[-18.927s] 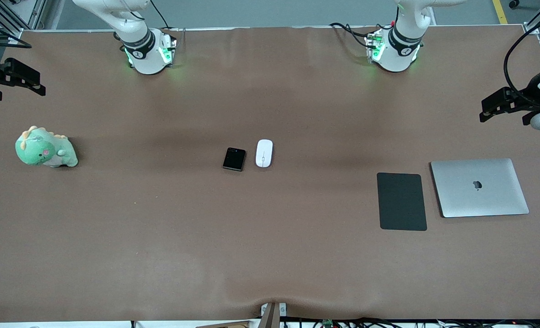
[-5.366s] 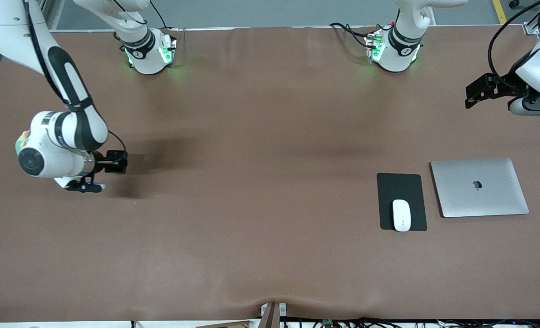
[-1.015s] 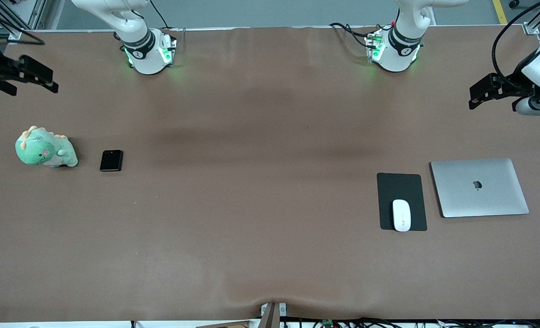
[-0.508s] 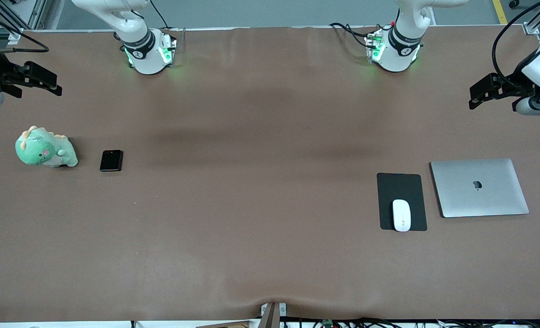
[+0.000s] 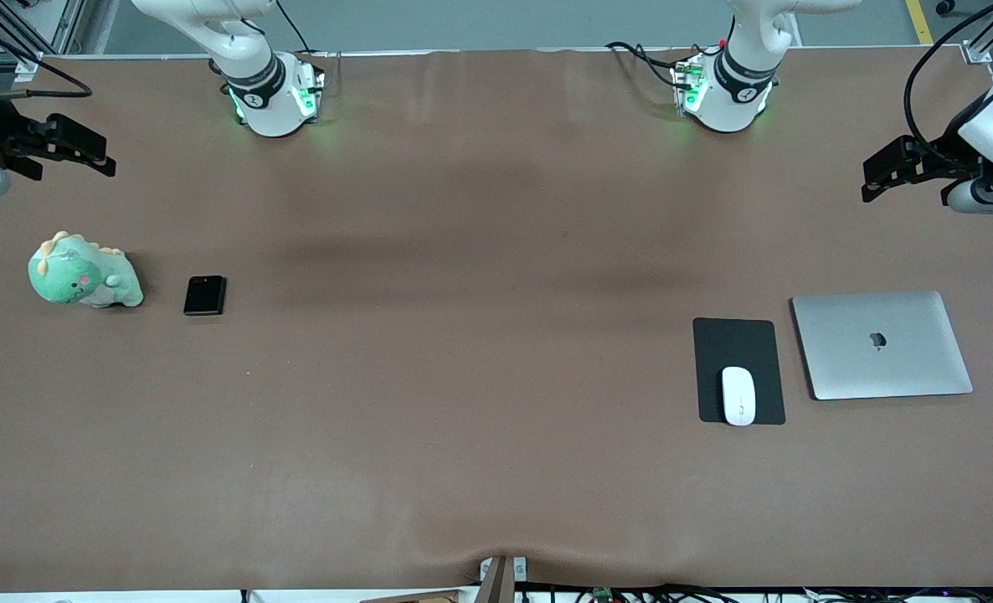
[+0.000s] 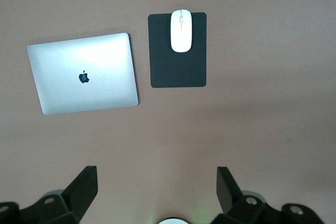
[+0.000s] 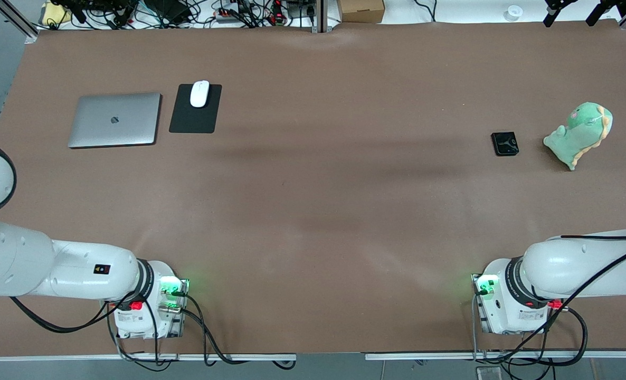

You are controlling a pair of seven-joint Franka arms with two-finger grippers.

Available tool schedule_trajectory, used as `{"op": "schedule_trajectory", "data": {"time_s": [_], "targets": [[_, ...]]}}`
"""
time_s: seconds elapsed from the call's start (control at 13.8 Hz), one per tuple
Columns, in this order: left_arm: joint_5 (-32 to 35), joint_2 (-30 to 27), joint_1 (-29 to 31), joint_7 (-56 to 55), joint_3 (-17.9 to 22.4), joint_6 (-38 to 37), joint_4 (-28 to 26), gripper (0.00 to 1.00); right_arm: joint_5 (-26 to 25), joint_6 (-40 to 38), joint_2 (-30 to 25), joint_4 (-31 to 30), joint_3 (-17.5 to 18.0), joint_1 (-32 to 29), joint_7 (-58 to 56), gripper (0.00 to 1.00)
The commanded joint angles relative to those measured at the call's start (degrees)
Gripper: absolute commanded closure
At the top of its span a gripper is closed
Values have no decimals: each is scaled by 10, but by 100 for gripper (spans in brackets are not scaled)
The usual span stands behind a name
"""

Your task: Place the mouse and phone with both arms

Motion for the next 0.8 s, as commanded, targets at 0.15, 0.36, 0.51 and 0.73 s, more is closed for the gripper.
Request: {"op": "schedule_trajectory", "data": {"time_s": [0.15,0.36,0.51,0.73], "targets": [[3,7,4,7,-2,-4,12,0,5,7,-18,-20,4,-4,0,0],[3,7,4,7,-2,-4,13,0,1,6,-18,-19,5,-3,3,0],[3,7,4,7,-2,-4,13,0,1,3,-17,-20,5,-4,3,0],[3,7,5,8,-2,-4,13,0,0,2,-17,-20,5,-5,3,0]]}}
